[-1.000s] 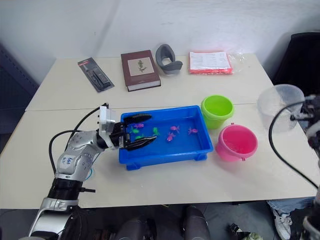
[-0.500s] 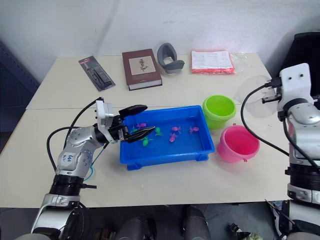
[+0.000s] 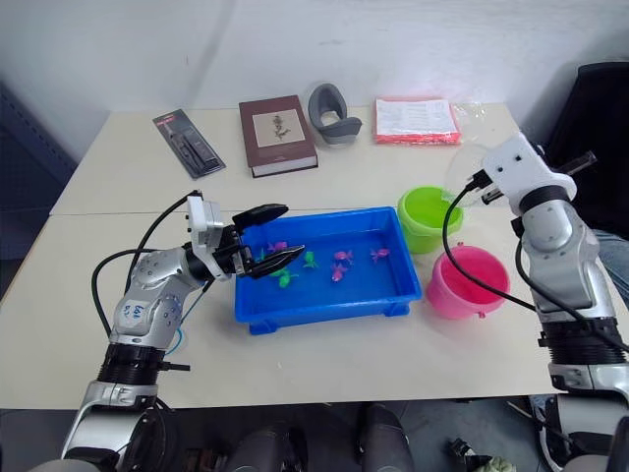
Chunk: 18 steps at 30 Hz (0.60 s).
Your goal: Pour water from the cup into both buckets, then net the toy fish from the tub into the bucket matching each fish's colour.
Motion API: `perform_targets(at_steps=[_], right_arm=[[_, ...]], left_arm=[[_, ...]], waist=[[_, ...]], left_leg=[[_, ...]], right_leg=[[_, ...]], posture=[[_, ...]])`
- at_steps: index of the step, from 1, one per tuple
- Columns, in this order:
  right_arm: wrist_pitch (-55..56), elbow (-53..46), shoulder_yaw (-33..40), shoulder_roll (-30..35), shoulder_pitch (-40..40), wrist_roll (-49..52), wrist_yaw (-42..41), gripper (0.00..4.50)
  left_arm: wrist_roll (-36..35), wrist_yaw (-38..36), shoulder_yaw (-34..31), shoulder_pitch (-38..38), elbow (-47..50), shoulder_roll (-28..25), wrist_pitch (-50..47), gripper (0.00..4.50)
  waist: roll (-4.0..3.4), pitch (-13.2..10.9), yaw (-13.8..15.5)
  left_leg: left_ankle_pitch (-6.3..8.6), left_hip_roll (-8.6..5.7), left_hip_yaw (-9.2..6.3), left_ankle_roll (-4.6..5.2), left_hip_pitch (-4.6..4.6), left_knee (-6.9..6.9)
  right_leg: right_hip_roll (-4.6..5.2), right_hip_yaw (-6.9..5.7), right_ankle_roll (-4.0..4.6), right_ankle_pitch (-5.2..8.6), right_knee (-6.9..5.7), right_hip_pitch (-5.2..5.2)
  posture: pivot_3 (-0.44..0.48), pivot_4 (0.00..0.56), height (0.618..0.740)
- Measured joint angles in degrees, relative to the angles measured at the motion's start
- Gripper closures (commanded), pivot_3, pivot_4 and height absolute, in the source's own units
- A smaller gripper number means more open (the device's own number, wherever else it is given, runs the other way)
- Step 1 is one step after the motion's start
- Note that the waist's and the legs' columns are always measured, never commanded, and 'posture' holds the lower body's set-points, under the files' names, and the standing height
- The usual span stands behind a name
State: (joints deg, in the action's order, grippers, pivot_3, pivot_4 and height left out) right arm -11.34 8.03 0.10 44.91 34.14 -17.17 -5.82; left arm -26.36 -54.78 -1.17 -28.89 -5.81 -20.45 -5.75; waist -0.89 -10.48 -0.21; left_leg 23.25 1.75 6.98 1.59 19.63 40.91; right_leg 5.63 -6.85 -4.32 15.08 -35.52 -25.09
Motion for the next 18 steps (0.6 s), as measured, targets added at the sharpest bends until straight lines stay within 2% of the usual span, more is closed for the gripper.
perform_targets(at_steps=[12, 18], right_arm=[[16.0, 3.5, -2.9, 0.8, -3.2, -12.3, 7.7, 4.44], [20.1, 6.7, -4.9, 1.4, -3.2, -17.9, 10.1, 4.44]], left_arm=[[0.2, -2.5, 0.2, -0.7, -2.5, -0.3, 1.0, 0.0], [0.4, -2.4, 0.1, -0.8, -3.6, -0.4, 1.4, 0.0]], waist=[[0.0, 0.0, -0.1], [0.01, 0.0, 0.0]], left_leg=[[-0.06, 0.01, -0.01, -0.1, 0.1, 0.0], [-0.08, 0.01, -0.03, -0.08, 0.19, 0.01]], right_leg=[[-0.04, 0.01, 0.0, 0.0, -0.03, -0.13], [-0.01, 0.0, 0.0, 0.0, -0.03, -0.18]], posture=[[0.0, 0.15, 0.74], [0.0, 0.15, 0.74]])
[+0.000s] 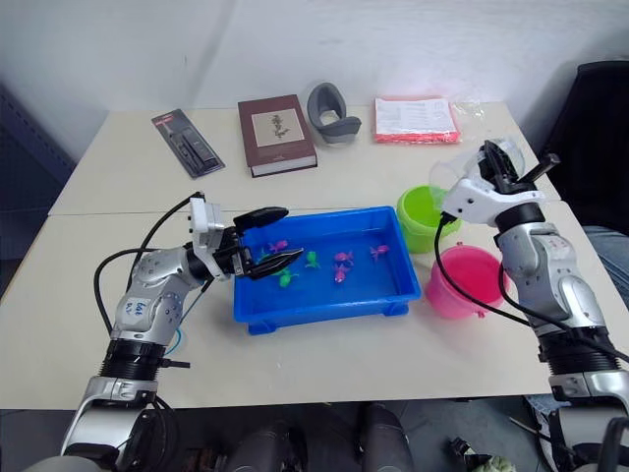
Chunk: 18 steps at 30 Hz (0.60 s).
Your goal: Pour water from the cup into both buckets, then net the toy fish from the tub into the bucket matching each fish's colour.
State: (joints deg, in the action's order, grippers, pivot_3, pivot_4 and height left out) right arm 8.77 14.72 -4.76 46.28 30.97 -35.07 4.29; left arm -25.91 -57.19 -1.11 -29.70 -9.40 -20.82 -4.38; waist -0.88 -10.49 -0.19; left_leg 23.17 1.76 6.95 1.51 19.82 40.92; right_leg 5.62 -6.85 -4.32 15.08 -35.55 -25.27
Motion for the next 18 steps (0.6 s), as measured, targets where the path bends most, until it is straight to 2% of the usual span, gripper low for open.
perform_targets(at_steps=[11, 18], right_arm=[[3.8, 1.9, 0.4, 0.3, 0.3, -3.5, 4.1, 4.44], [-1.7, 0.5, 13.8, -8.3, 0.2, 17.7, -1.1, 4.44]], left_arm=[[0.0, 0.0, 0.0, 0.7, 0.3, -0.3, 0.0, 0.0], [-0.6, -1.1, 0.0, 0.7, 1.8, -1.3, -2.5, 0.0]], waist=[[0.0, 0.0, 0.0], [0.02, 0.0, 0.0]], left_leg=[[-0.05, 0.01, -0.1, 0.01, 0.25, 0.05], [-0.08, 0.0, -0.21, 0.06, 0.33, 0.07]], right_leg=[[0.0, -0.08, 0.0, 0.0, -0.03, -0.17], [0.01, -0.24, -0.01, -0.01, -0.02, -0.17]], posture=[[0.0, 0.15, 0.74], [0.0, 0.15, 0.74]])
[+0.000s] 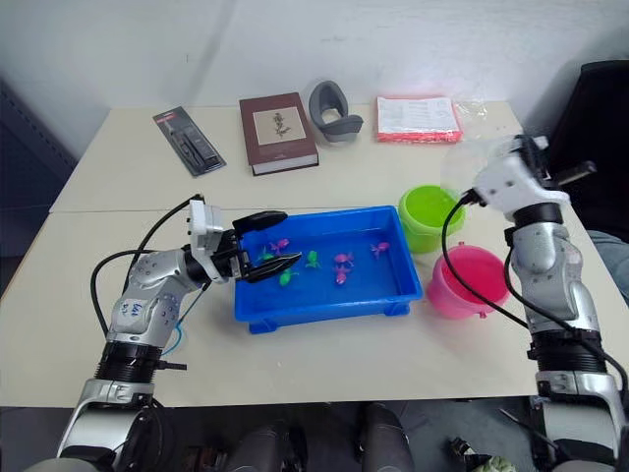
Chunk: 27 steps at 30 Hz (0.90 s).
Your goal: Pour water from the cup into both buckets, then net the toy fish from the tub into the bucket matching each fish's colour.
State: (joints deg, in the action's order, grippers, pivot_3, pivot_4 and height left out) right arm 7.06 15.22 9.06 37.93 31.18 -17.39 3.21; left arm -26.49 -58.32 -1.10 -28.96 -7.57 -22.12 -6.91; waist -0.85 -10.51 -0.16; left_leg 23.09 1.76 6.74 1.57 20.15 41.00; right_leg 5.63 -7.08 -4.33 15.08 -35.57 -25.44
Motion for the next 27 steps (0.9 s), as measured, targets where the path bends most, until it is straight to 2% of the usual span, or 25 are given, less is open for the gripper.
perform_targets(at_steps=[4, 8, 11, 16, 27], right_arm=[[-13.8, -10.8, 12.5, -5.3, -4.6, 20.6, -6.8, 4.44], [-33.1, -19.9, 27.3, -10.4, -10.0, 34.9, -2.7, 4.44], [-40.3, -23.6, 33.7, -14.6, -13.5, 42.6, -0.9, 4.44], [-41.0, -23.6, 36.1, -21.4, -17.1, 48.1, 0.1, 4.44], [-32.4, -15.9, 31.8, -25.1, -15.8, 47.5, 2.2, 4.44]], left_arm=[[-0.2, -0.7, 0.0, 0.0, 0.4, -0.7, -0.8, 0.0], [-0.4, -1.2, -0.2, 0.2, 0.5, -1.4, -2.0, 0.0], [-0.7, -1.3, -0.2, 0.4, 0.8, -1.5, -3.4, 0.0], [-1.9, -2.0, -0.1, 0.6, 4.0, -2.5, -6.6, 0.0], [-2.3, -4.0, 0.0, 0.2, 4.5, -3.3, -7.4, 0.0]], waist=[[0.0, 0.0, 0.4], [0.0, 0.0, 0.8], [0.0, 0.0, 0.4], [-0.11, 0.0, -0.4], [-0.12, 0.0, -0.5]], left_leg=[[-0.02, 0.0, -0.17, 0.03, 0.07, 0.03], [-0.03, -0.07, -0.16, 0.06, 0.09, 0.05], [-0.03, -0.05, -0.13, 0.06, 0.04, 0.03], [-0.04, -0.08, 0.08, 0.05, -0.08, -0.04], [-0.04, -0.09, 0.11, 0.05, -0.14, -0.03]], right_leg=[[0.04, -0.16, 0.0, 0.0, -0.01, 0.01], [0.13, -0.15, 0.01, 0.0, -0.04, 0.01], [0.08, -0.11, 0.01, 0.0, -0.08, 0.01], [0.03, 0.15, 0.01, 0.0, -0.16, 0.0], [0.02, 0.21, 0.01, 0.0, -0.2, -0.01]], posture=[[0.0, 0.15, 0.74], [0.0, 0.15, 0.74], [0.0, 0.15, 0.74], [0.0, 0.15, 0.74], [0.0, 0.15, 0.74]])
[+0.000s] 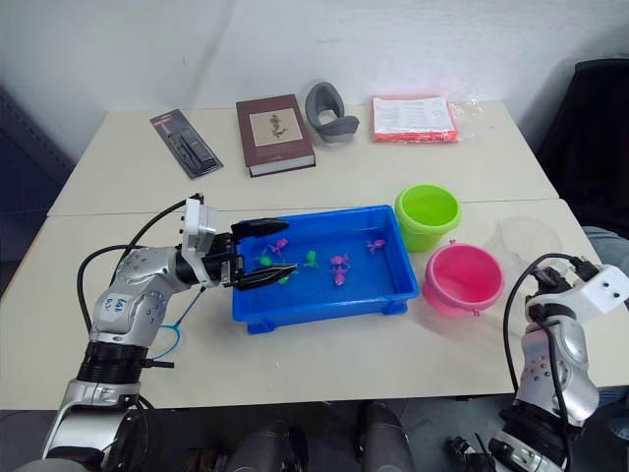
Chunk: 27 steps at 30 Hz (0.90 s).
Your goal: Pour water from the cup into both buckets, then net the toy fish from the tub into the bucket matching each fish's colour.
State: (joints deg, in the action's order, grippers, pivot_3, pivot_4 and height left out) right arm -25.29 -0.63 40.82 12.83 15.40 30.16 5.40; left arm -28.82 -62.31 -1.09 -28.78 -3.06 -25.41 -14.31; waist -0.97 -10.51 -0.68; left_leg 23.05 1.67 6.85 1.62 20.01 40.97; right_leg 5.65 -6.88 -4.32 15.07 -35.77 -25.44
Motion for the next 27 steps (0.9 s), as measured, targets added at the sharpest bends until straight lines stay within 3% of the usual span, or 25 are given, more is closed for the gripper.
perform_targets(at_steps=[3, 9, 17, 22, 27], right_arm=[[1.4, -0.3, -0.4, 0.0, -1.3, -0.2, 0.5, 3.36], [1.7, -1.6, -0.3, 0.2, -5.3, -0.4, 1.1, 0.28], [0.0, -4.9, 0.1, 2.9, -10.8, 0.5, 0.1, 0.13], [-10.7, -17.6, 0.7, 6.3, -24.0, 8.1, -3.4, 0.13], [-18.1, -29.8, 6.6, 12.7, -36.6, 20.1, -11.0, 0.13]], left_arm=[[0.0, 0.0, 0.0, 0.0, 0.0, 0.0, 0.1, 0.0], [0.0, 0.2, 0.0, 0.2, 0.0, 0.4, 0.2, 0.0], [0.0, 0.3, 0.1, 0.4, 0.1, 0.7, 0.2, 0.0], [0.1, 0.4, -0.2, 3.3, 0.8, -0.7, 0.1, 0.0], [0.2, 2.1, -1.9, 7.9, 2.9, -2.8, 0.1, 0.0]], waist=[[0.0, 0.0, 0.2], [0.0, 0.0, 0.4], [-0.01, 0.0, 0.6], [-0.04, 0.0, 0.6], [-0.01, 0.0, 0.5]], left_leg=[[0.0, 0.0, -0.01, 0.0, 0.0, 0.0], [0.0, 0.0, 0.01, 0.0, -0.01, 0.02], [0.0, 0.0, -0.01, 0.0, -0.01, 0.01], [0.0, 0.04, -0.01, 0.0, -0.01, -0.02], [0.03, -0.01, 0.09, 0.04, -0.17, -0.03]], right_leg=[[0.0, -0.01, 0.0, 0.0, 0.0, 0.0], [0.0, 0.03, 0.0, 0.0, -0.01, 0.0], [0.01, 0.03, 0.0, 0.0, -0.01, 0.0], [0.0, 0.04, 0.0, 0.0, 0.01, 0.01], [0.04, 0.23, 0.0, 0.0, 0.17, 0.03]], posture=[[0.0, 0.15, 0.74], [0.0, 0.15, 0.74], [0.0, 0.15, 0.74], [0.0, 0.15, 0.74], [0.0, 0.15, 0.74]])
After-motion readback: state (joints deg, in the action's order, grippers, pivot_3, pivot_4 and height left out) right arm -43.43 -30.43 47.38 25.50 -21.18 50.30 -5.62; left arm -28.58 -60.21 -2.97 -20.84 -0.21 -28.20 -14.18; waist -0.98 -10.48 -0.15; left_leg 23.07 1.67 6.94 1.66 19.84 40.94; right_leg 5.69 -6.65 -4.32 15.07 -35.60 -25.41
